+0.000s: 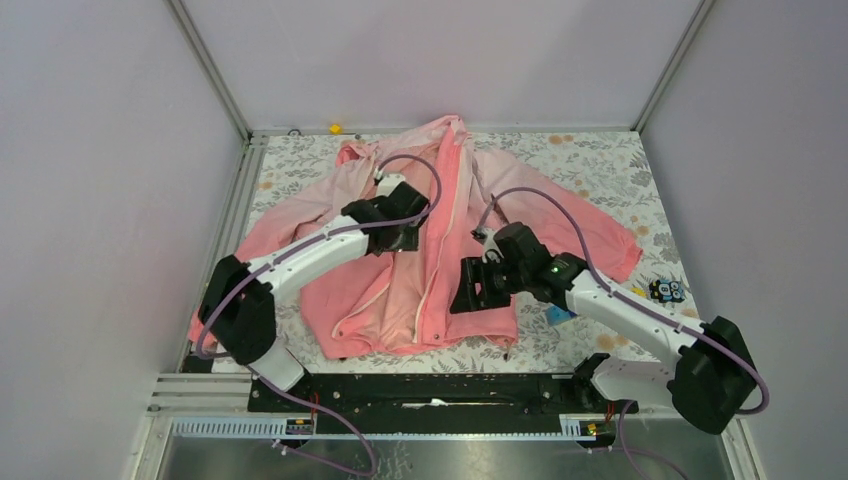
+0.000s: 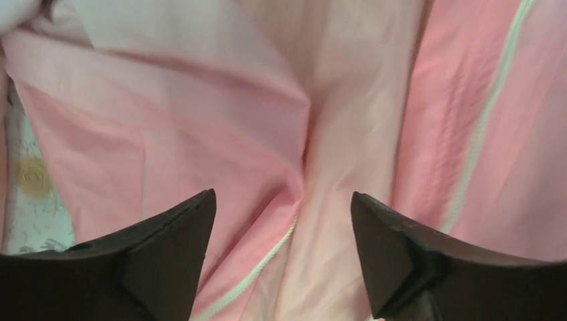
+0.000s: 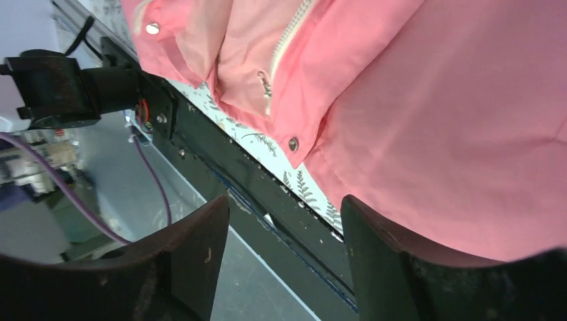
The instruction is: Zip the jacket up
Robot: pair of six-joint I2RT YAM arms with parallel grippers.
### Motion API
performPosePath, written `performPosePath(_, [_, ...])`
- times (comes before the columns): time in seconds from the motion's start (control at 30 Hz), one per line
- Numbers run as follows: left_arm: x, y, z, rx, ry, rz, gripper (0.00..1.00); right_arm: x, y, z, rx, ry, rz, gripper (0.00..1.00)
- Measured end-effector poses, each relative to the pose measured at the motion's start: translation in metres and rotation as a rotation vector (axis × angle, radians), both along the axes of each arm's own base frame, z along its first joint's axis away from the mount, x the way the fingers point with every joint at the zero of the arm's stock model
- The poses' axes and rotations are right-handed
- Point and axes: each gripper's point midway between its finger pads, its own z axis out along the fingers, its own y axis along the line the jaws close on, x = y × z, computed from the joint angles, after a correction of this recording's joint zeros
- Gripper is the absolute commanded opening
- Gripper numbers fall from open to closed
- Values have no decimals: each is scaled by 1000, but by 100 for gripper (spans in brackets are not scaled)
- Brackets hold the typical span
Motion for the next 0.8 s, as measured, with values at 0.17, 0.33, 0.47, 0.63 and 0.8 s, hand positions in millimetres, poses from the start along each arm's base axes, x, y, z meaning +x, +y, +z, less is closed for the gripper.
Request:
performPosePath(0.17, [-37,29,-15,-118,93,-2,87,1,-12,1,116,49,-77,54])
performPosePath(0.33, [-63,39,-2,-242,59,-26,81,10,-14,-5,140,32,-112,50])
performPosePath(0.47, [-81,40,-38,-245,153,-18,90,7,-22,-32,79,83,-149,49])
performPosePath(0.63, [-113,53,-86,-215,293,21,86,6,-47,-66,-55,98,-250,47])
performPosePath(0.8, [-122,43,-98,-252,342,1,90,9,-93,-96,-183,114,-438,41])
